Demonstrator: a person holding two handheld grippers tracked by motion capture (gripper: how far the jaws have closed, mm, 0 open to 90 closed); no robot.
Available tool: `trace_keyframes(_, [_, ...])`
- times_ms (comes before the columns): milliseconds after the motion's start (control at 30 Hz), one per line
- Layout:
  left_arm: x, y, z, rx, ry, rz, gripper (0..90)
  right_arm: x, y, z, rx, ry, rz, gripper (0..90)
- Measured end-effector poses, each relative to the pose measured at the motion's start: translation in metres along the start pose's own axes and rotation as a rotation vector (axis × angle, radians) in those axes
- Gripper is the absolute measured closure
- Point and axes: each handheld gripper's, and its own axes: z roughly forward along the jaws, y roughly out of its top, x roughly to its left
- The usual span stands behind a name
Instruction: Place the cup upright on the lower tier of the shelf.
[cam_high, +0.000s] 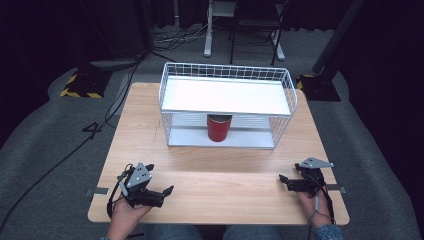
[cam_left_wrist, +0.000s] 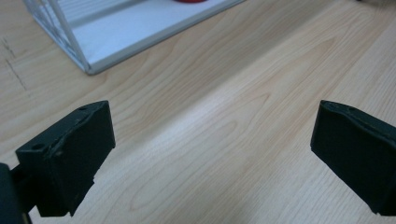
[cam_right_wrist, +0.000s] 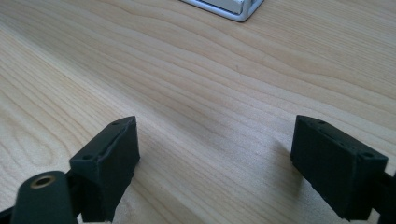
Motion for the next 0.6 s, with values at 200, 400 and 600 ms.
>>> trace_keyframes(200, [0.004, -0.012, 0.008, 0.071, 0.008, -0.005, 0.2, 0.0, 0.0, 0.0, 0.0, 0.0, 0.0, 15.8])
trace_keyframes(400, [0.005, -0.019, 0.02, 0.172, 0.018, 0.006, 0.4, 0.0, 0.0, 0.0, 0.0, -0.001, -0.001, 15.8])
trace_keyframes(600, [0.004, -0.021, 0.028, 0.244, 0.014, 0.003, 0.0, 0.0, 0.0, 0.0, 0.0, -0.001, -0.002, 15.9])
